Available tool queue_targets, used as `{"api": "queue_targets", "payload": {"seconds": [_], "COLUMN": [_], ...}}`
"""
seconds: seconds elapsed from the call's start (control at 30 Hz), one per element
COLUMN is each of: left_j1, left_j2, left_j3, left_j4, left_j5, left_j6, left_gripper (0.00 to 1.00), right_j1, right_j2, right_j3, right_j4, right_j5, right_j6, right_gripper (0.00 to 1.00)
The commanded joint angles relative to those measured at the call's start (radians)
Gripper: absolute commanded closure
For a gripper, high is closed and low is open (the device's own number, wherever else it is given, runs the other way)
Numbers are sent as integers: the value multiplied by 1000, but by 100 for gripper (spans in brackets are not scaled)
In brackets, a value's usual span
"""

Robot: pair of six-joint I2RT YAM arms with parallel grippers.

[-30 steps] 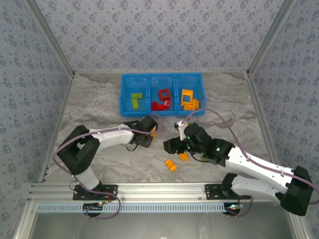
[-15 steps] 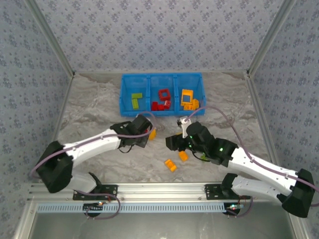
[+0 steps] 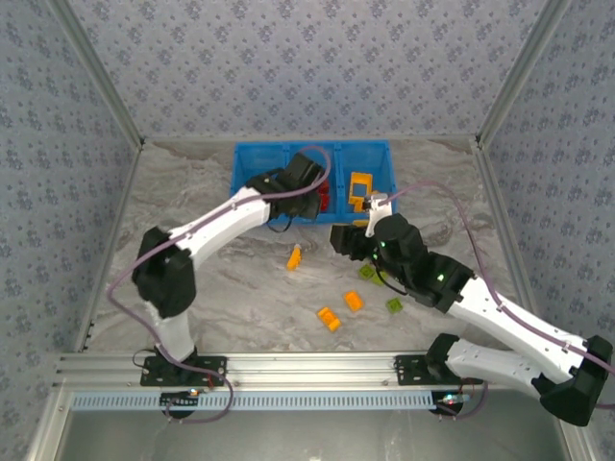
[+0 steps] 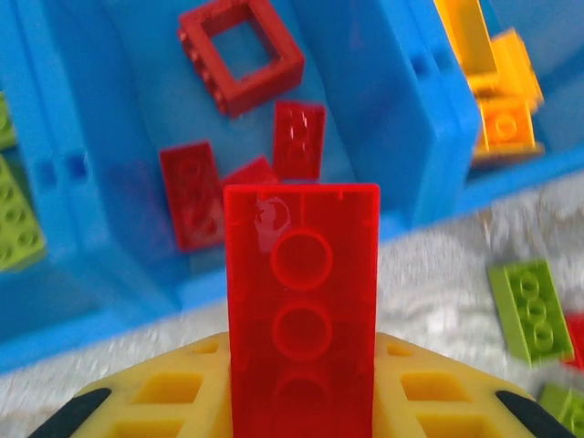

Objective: Sort the legos into containers by color

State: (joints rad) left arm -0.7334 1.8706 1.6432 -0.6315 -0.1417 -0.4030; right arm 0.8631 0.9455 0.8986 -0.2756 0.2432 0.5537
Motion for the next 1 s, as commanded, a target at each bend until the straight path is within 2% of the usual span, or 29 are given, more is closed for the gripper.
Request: {"api": "queue_targets", "payload": {"seconds": [0.0,0.1,0.23,0.47,0.7,0.83,0.93,0.97], "left_j1": [38,52,62,67,69,72,71,69], "left_j2": [121,238,379,564,624,653,657,656], "left_j3": [150,298,495,730,777,810,824,831], "left_j4": [-73,-139,-242,-369,-365,-386,-394,-397], "left_j5": [87,59,-32,-151,-245,-259,-250,-248], "left_j6": [-44,-59,-79,-100,-114,-126,-129,-127], "left_gripper": [69,68,69,69,69,63,50,49], "right_j1": [-25,-38,-44,-52,-55,-57,-58,-58], "right_j2": [3,-5,-10,-15,-37,-48,-55,-57], "right_j3": [33,26,10,-4,-16,-28,-35,-37], "right_j4": [-14,-20,-21,-20,-25,-36,-43,-47], "right_j5": [6,-7,-16,-23,-28,-32,-35,-36], "right_j6": [1,10,18,25,30,34,35,33], "right_gripper": [41,41,41,41,41,41,40,40]}}
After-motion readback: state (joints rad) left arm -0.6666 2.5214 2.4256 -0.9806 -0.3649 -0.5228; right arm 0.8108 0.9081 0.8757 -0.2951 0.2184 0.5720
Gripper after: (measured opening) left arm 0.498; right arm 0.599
